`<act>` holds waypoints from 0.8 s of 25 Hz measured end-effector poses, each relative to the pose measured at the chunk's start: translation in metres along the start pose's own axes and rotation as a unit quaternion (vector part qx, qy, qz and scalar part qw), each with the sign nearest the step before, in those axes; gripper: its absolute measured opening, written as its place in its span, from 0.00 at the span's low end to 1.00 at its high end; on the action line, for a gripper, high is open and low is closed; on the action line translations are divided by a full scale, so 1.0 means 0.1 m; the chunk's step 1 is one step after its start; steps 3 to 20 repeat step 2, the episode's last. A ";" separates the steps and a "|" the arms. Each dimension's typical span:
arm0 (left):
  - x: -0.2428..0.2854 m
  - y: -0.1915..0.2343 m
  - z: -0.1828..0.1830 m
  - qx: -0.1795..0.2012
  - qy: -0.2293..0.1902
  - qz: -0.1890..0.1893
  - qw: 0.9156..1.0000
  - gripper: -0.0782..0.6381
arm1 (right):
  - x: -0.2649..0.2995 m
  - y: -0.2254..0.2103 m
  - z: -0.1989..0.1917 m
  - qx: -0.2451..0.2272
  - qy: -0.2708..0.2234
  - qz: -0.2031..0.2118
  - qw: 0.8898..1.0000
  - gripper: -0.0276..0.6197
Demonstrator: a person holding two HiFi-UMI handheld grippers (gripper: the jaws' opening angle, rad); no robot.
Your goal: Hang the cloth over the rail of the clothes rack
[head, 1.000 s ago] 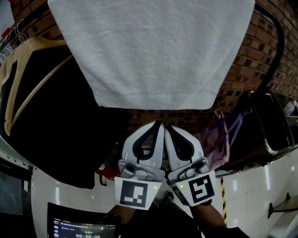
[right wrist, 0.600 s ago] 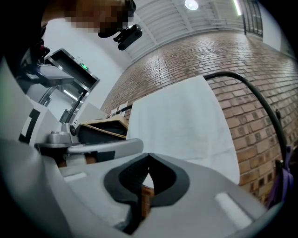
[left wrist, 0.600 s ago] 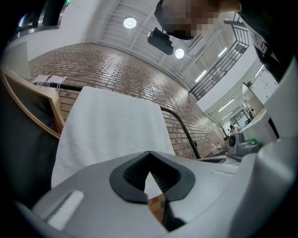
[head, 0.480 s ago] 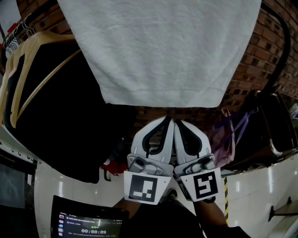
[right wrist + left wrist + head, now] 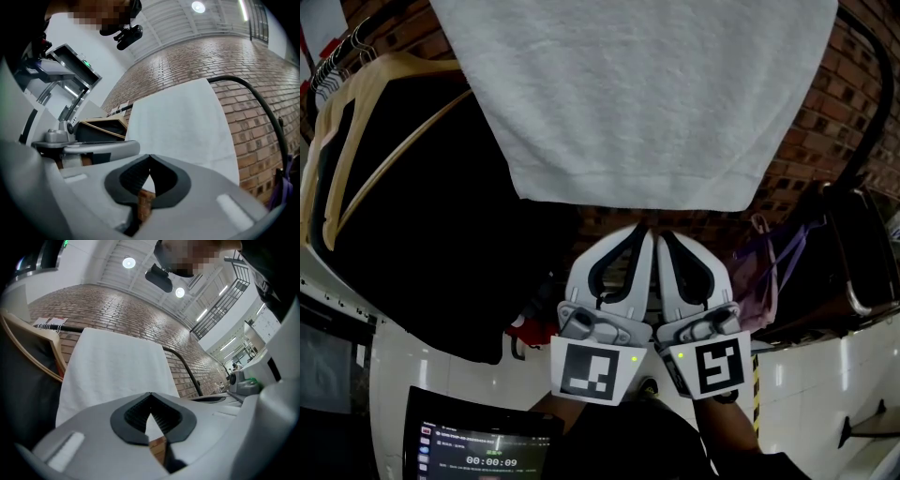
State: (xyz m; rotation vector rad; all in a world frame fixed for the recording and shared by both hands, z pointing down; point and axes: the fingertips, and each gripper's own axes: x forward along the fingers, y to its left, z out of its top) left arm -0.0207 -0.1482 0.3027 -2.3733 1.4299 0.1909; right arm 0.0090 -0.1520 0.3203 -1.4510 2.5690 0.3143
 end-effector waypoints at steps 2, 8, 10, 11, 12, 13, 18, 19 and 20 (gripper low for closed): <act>0.01 0.01 0.00 -0.001 -0.001 0.001 1.000 0.12 | 0.01 0.00 0.00 -0.002 0.000 0.001 1.000 0.05; 0.01 0.01 0.00 -0.001 -0.001 0.001 1.000 0.12 | 0.01 0.00 0.00 -0.002 0.000 0.001 1.000 0.05; 0.01 0.01 0.00 -0.001 -0.001 0.001 1.000 0.12 | 0.01 0.00 0.00 -0.002 0.000 0.001 1.000 0.05; 0.01 0.01 0.00 -0.001 -0.001 0.001 1.000 0.12 | 0.01 0.00 0.00 -0.002 0.000 0.001 1.000 0.05; 0.01 0.01 0.00 -0.001 -0.001 0.001 1.000 0.12 | 0.01 0.00 0.00 -0.002 0.000 0.001 1.000 0.05; 0.01 0.01 0.00 -0.001 -0.001 0.001 1.000 0.12 | 0.01 0.00 0.00 -0.002 0.000 0.001 1.000 0.05; 0.01 0.01 0.00 -0.001 -0.001 0.001 1.000 0.12 | 0.01 0.00 0.00 -0.002 0.000 0.001 1.000 0.05; 0.01 0.01 0.00 -0.001 -0.001 0.001 1.000 0.12 | 0.01 0.00 0.00 -0.002 0.000 0.001 1.000 0.05; 0.01 0.01 0.00 -0.001 -0.001 0.001 1.000 0.12 | 0.01 0.00 0.00 -0.002 0.000 0.001 1.000 0.05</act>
